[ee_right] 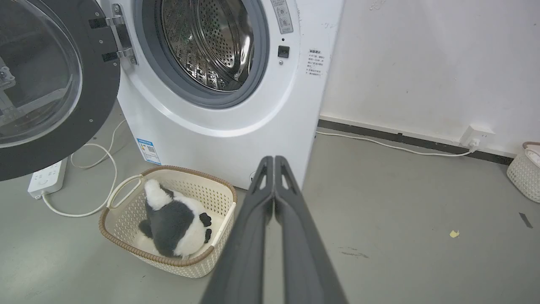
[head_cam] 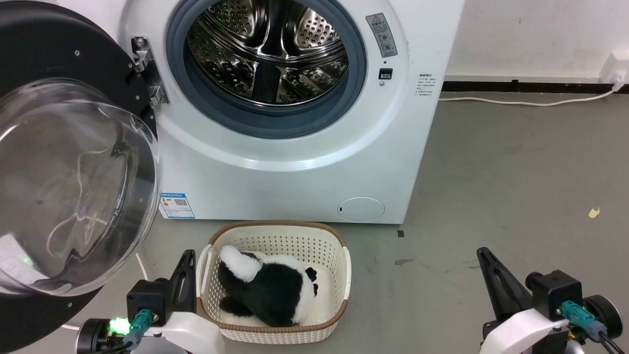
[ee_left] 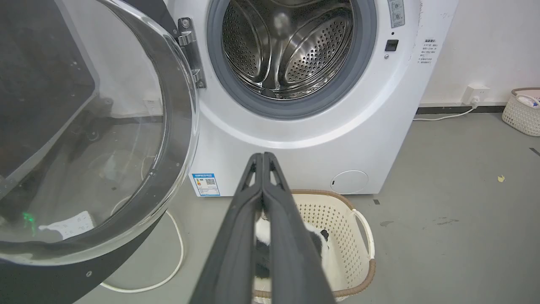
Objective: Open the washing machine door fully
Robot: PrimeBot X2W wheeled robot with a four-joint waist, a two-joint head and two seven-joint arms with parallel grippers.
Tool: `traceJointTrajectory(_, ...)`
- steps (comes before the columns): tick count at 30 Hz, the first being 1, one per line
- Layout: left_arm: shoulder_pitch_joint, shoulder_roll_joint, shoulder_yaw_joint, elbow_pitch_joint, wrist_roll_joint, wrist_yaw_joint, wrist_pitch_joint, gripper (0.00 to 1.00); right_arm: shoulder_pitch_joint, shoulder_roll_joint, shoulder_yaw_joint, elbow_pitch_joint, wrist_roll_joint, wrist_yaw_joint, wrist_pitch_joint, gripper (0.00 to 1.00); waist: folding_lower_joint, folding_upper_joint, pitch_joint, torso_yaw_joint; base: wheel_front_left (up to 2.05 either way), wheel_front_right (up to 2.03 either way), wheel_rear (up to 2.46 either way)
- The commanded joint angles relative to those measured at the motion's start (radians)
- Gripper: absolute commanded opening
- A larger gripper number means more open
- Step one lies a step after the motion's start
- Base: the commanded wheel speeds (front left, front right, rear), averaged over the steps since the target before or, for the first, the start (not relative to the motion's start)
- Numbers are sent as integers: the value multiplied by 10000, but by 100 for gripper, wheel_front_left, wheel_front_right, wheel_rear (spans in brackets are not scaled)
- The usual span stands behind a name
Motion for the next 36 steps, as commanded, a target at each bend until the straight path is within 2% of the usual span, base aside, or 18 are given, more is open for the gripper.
traceJointTrajectory(1,-154,3,9,-35,89,-43,3,0,-120,32,-7,-37,-78,8,14,0,0,0,0,0,0,0,0)
traceJointTrajectory(36,-154,3,9,-35,89,-43,3,0,-120,32,-7,-37,-78,8,14,0,0,0,0,0,0,0,0)
